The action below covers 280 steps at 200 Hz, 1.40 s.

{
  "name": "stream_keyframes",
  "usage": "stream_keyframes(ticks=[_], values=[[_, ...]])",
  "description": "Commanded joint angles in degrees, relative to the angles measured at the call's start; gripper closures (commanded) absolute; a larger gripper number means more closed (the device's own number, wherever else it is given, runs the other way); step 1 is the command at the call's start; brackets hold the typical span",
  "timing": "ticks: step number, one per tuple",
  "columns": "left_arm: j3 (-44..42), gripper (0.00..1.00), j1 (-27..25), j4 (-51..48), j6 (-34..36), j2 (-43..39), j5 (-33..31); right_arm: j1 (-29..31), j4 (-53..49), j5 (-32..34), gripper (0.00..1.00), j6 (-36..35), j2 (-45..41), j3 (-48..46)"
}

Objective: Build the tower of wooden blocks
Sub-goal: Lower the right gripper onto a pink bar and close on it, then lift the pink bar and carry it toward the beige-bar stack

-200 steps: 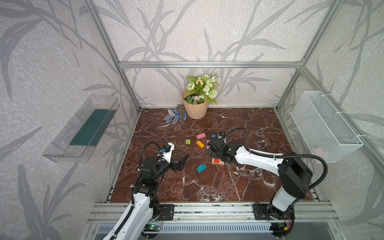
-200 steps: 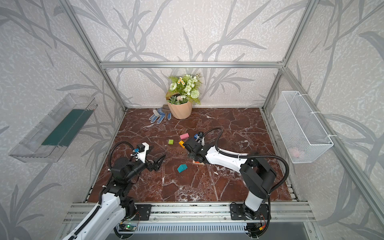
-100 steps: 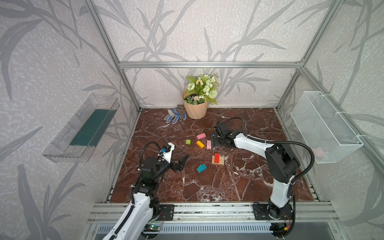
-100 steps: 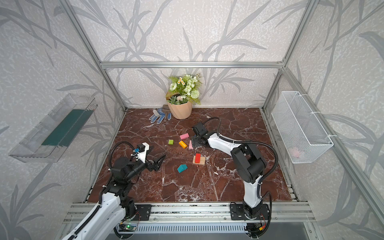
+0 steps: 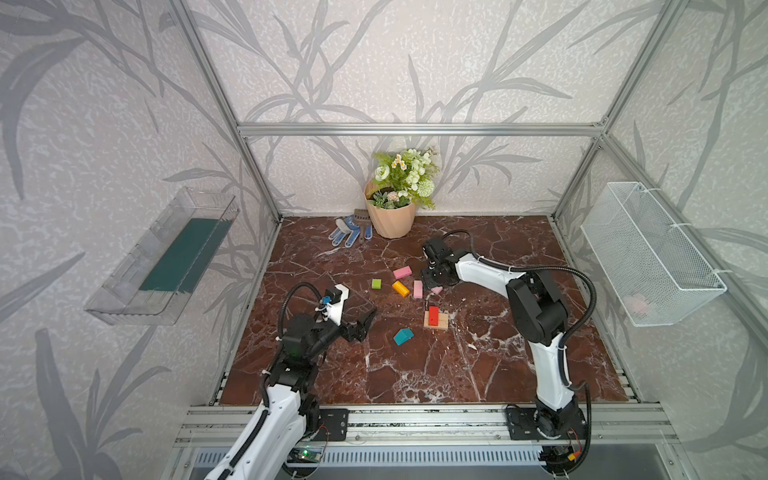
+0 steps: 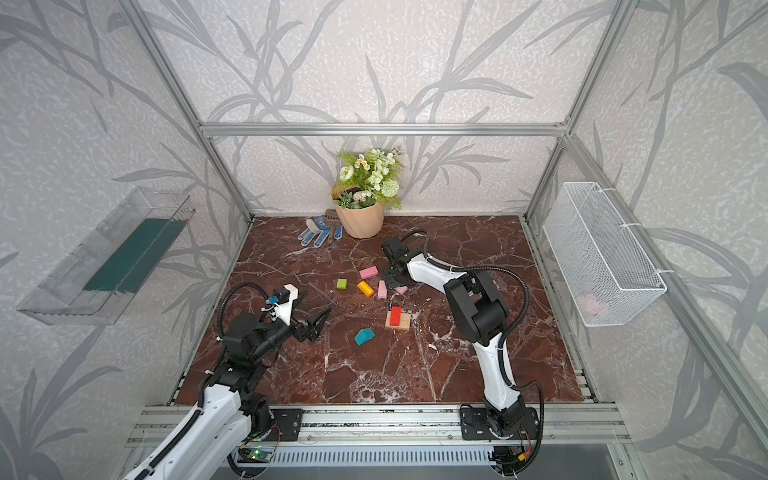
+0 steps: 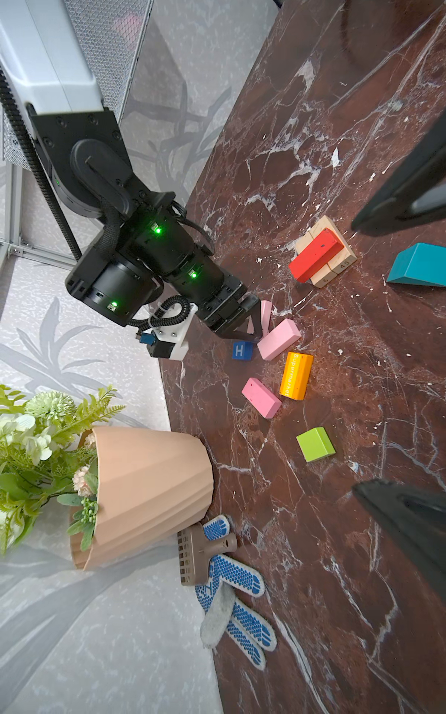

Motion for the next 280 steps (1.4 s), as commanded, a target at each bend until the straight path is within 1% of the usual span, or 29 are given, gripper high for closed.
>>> stream_keyframes(ticks=[1, 49, 69, 88, 112, 128, 142, 158, 207, 245, 251, 280], values=[[-0.16, 0.01, -0.11, 1.40, 0.22, 0.03, -0.39, 0.22, -4.31, -1.13, 0.34, -1.10, 2.31, 1.80], [-0.28, 0.01, -0.12, 1.40, 0.20, -0.21, -0.32, 0.24, -5.23, 0.01, 0.46, -0.32, 2.72, 2.09], [-0.13, 0.01, -0.11, 1.40, 0.09, 0.20, -0.83, 0.27, -5.59, 0.01, 0.57, 0.04, 2.13, 1.97], [-0.18, 0.01, -0.11, 1.75, 0.34, 0.40, 0.01, 0.27, -5.22, 0.02, 0.67, 0.89, 1.28, 0.88], [-0.18, 0.01, -0.12, 1.66, 0.27, 0.19, -0.15, 0.25, -5.89, 0.72, 0.74, 2.18, -0.42, -0.32], [-0.29, 0.01, -0.11, 1.66, 0.11, 0.22, -0.79, 0.31, -8.05, 2.39, 0.79, 3.38, -2.02, -0.46], [-0.20, 0.01, -0.15, 1.67, 0.26, 0.45, -0.11, 0.30, -10.31, 4.85, 0.84, 5.03, -4.32, -0.90], [-0.04, 0.01, -0.12, 1.75, 0.52, 0.58, 0.69, 0.30, -11.04, 5.91, 0.86, 7.15, -8.25, -3.82], [0.03, 0.01, -0.12, 2.11, 0.26, 1.03, -0.20, 0.30, -9.60, 8.39, 0.86, 15.01, -23.89, -18.94], [0.57, 0.01, -0.20, 2.10, 0.74, 2.11, 1.35, 0.39, -3.83, 5.94, 0.87, 21.74, -35.38, -30.51], [0.57, 0.01, -0.20, 2.12, 0.70, 2.17, 1.25, 0.47, -3.00, 5.63, 0.87, 24.40, -37.11, -32.11], [0.57, 0.01, -0.20, 2.10, 0.70, 2.20, 1.19, 0.98, 1.43, 4.90, 0.87, 28.52, -45.28, -39.41]])
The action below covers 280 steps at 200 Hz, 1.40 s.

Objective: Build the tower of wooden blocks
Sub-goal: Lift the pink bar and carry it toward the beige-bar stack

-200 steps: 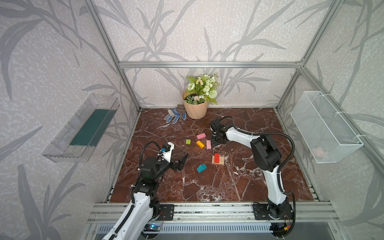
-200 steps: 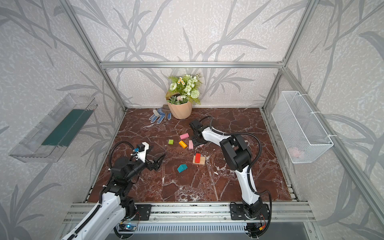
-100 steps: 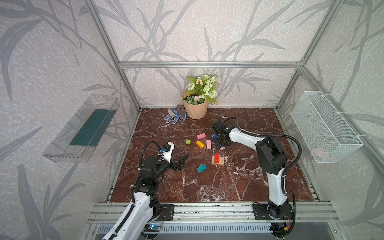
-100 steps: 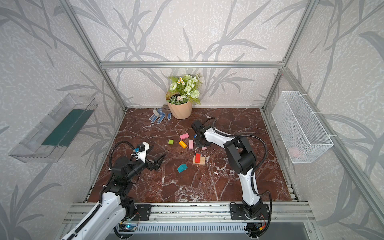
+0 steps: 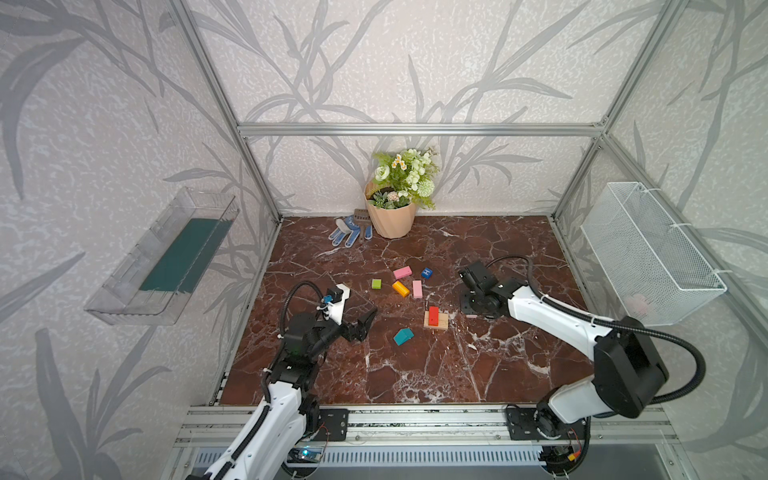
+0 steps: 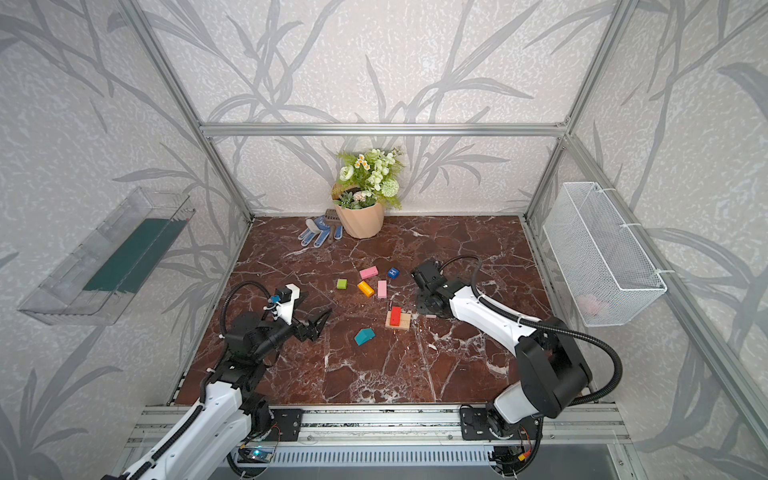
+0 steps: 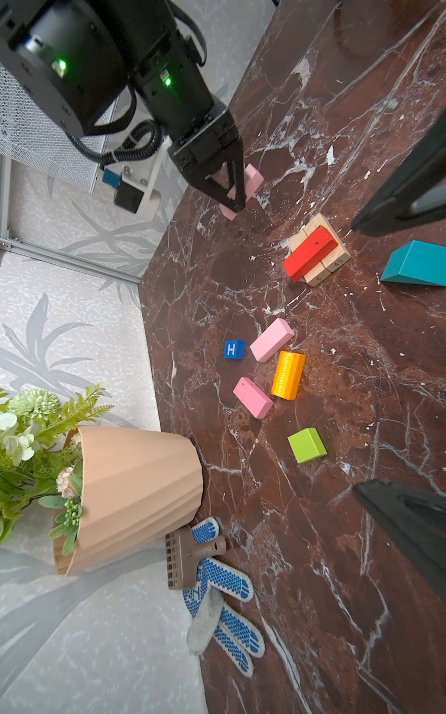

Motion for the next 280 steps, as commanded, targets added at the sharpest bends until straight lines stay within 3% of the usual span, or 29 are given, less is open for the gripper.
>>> stream_keyframes(ticks=[1, 42, 83, 165, 280], values=[[0.57, 0.01, -0.15, 1.67, 0.70, -0.10, 1.19, 0.67, 4.95, -0.59, 0.87, 6.25, -6.35, -4.35], [0.54, 0.01, -0.15, 1.62, 0.81, -0.13, 1.53, 0.85, 7.32, 0.48, 0.83, 8.61, -14.15, -9.84], [0.70, 0.01, -0.15, 1.62, 0.78, 0.29, 1.48, 1.11, 8.41, -0.90, 0.83, 8.83, -13.40, -10.34], [0.74, 0.01, -0.15, 1.62, 0.87, 0.32, 1.70, 6.32, 12.22, -4.34, 0.87, 8.83, 1.04, -3.87], [0.16, 0.01, -0.15, 1.63, 0.53, -0.83, 0.79, 7.81, 11.88, -4.35, 0.88, 8.84, 10.67, 1.46]])
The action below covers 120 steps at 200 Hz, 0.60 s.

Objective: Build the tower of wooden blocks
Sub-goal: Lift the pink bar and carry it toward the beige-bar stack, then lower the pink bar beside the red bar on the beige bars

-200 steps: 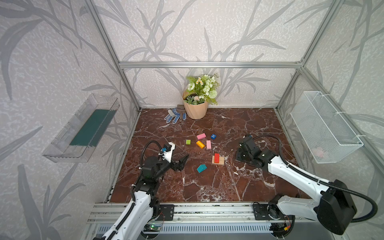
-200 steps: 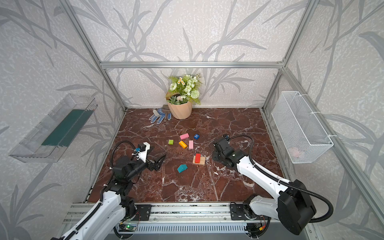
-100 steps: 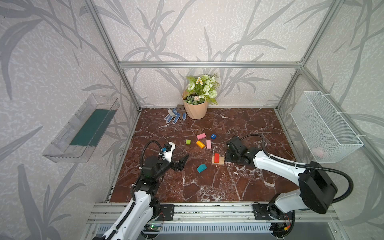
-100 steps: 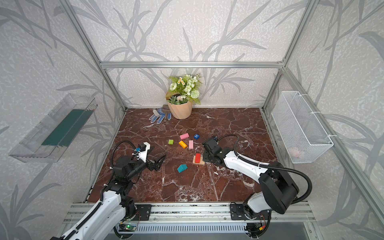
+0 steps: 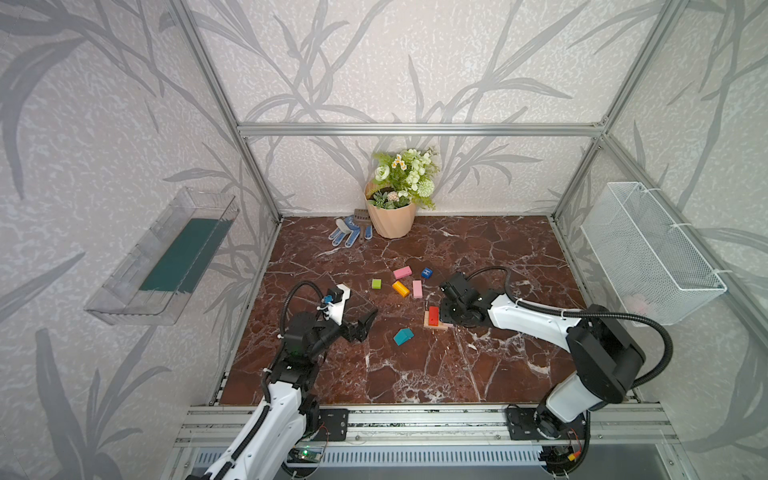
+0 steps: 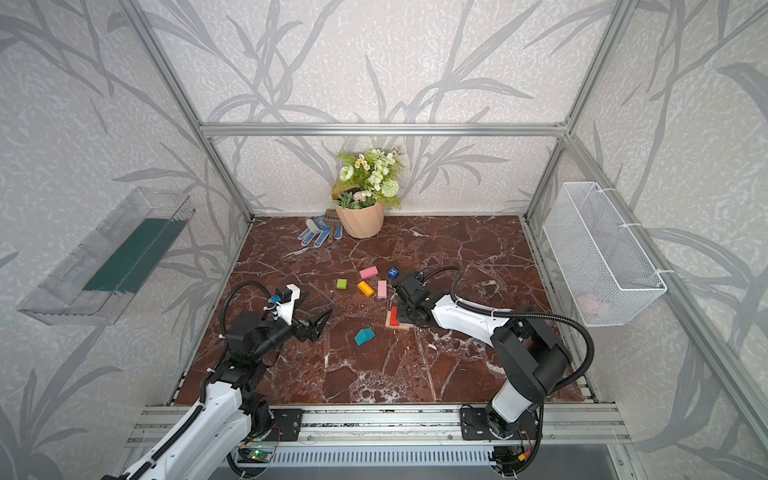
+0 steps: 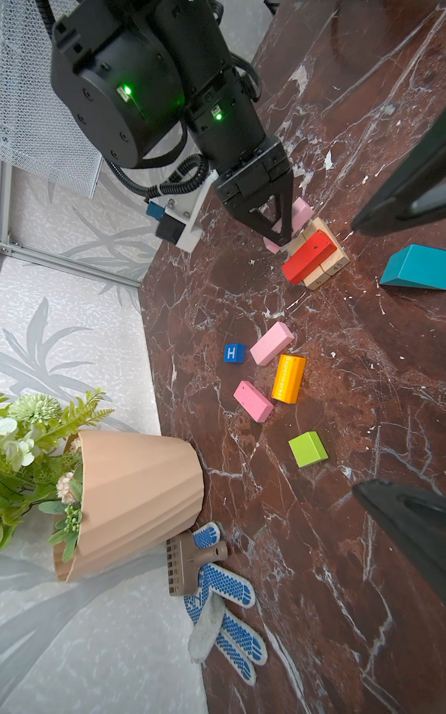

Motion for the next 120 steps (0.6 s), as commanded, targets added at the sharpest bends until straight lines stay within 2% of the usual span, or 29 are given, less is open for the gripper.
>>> stream_keyframes(ticks=[1, 120], values=[[0.15, 0.01, -0.15, 1.65, 0.57, -0.63, 0.20, 0.52, 0.03, 0.22, 0.88, 0.10, 1.25, 1.90], [-0.04, 0.01, -0.15, 1.64, 0.53, -1.10, 0.07, 0.89, 0.31, -0.11, 0.84, 0.43, 4.17, 3.74]])
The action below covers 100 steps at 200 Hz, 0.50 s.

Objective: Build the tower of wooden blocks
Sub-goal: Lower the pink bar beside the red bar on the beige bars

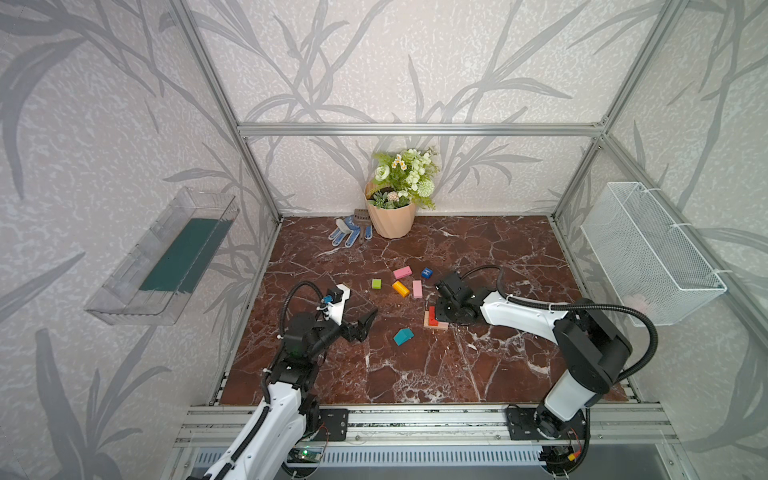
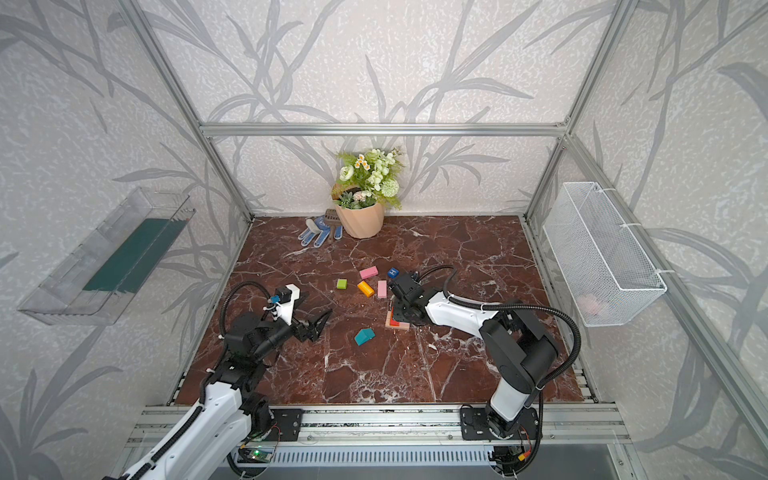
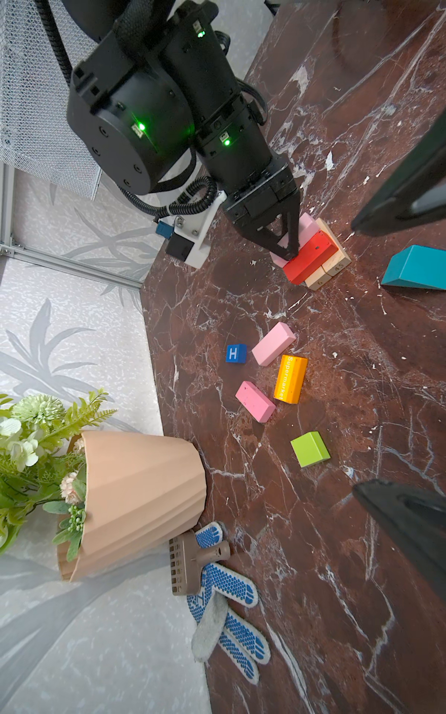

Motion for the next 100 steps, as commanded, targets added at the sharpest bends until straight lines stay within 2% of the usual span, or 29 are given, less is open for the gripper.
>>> stream_keyframes(ticks=[1, 29, 71, 100], values=[[-0.04, 0.01, -0.15, 1.64, 0.53, -0.71, -0.11, 0.39, -0.88, 0.42, 0.83, 0.40, 0.44, 1.52], [-0.01, 0.01, -0.20, 1.70, 0.70, -0.53, 0.44, 0.39, -0.82, 1.19, 0.77, 0.36, 0.00, 0.74], [0.12, 0.01, -0.18, 1.62, 0.70, -0.49, 0.36, 0.39, -0.92, 0.66, 0.54, 0.29, -0.37, 0.90], [0.13, 0.01, -0.16, 1.62, 0.70, -0.33, 0.51, 0.56, 0.07, -0.08, 0.52, 0.14, -0.48, 0.64]])
